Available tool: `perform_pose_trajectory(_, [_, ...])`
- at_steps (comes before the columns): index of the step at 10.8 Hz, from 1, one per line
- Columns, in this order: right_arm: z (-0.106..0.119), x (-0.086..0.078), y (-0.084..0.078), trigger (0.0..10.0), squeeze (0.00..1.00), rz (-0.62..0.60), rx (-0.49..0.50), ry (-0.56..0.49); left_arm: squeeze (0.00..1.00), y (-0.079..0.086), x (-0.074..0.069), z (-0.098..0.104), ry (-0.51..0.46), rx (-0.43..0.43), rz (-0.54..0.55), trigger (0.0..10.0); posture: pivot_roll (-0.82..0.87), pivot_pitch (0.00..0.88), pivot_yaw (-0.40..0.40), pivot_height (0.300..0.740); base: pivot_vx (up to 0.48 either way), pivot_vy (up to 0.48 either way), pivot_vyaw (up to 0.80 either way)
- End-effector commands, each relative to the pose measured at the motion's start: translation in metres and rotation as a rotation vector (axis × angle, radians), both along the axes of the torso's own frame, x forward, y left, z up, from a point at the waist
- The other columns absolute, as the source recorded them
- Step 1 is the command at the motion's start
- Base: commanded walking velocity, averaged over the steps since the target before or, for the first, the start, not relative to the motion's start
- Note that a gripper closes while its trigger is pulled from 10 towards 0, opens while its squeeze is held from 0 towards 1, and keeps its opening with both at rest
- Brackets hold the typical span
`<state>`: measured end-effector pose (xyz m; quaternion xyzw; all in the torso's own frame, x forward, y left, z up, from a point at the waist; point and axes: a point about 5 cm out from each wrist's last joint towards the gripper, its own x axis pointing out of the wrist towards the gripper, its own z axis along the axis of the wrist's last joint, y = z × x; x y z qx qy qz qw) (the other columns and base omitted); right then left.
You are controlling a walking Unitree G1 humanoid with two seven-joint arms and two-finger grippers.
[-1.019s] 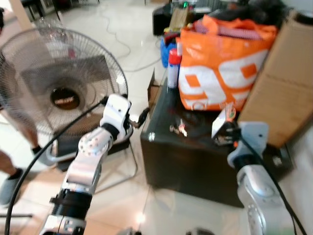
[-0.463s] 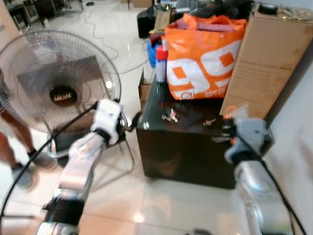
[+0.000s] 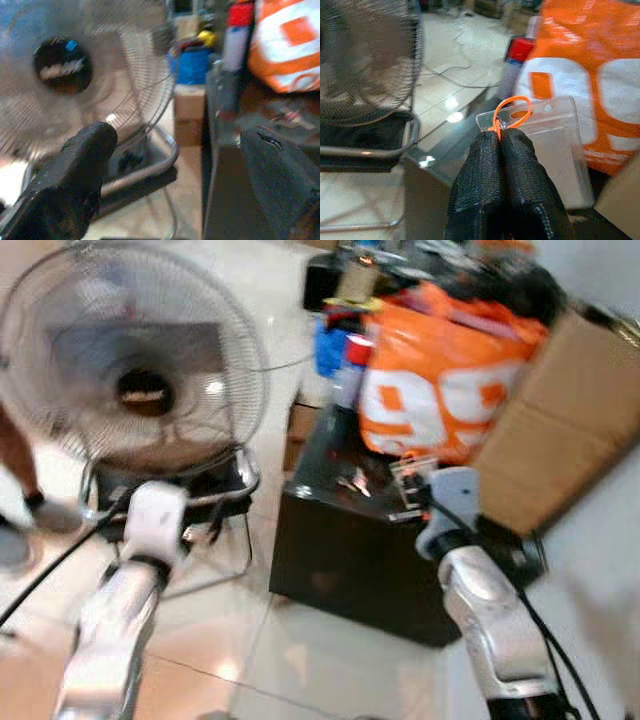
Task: Hang keys on a hook
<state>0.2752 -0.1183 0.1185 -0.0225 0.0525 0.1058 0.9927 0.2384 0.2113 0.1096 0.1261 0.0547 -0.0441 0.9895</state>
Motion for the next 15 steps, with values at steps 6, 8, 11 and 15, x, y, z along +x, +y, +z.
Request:
perform_pose_trajectory(6, [-0.025,-0.033,-0.047,10.0,0.00,-0.100,-0.084,0.122,0.00,-0.027,-0.011,-0.019,0.028,-0.014,-0.042,10.0,0.04,0.000,-0.194,0.740,0.000,0.000,-0.80])
perform_pose_trajectory(8, [-0.020,-0.031,-0.044,10.0,0.00,-0.050,-0.010,0.118,0.00,-0.029,-0.014,-0.019,0.026,-0.010,-0.029,10.0,0.05,0.000,-0.217,0.740,0.000,0.000,-0.80])
perform_pose_trajectory(11, [-0.012,-0.024,-0.030,10.0,0.00,0.036,-0.020,0.079,0.00,-0.031,-0.021,-0.017,0.020,0.004,-0.023,10.0,0.07,0.000,-0.251,0.740,0.000,0.000,-0.79])
perform_pose_trajectory(15, [-0.021,-0.031,-0.016,10.0,0.00,-0.005,0.052,0.106,0.00,-0.020,-0.026,-0.006,0.021,0.030,-0.049,10.0,0.09,0.000,-0.152,0.740,0.000,0.000,-0.77])
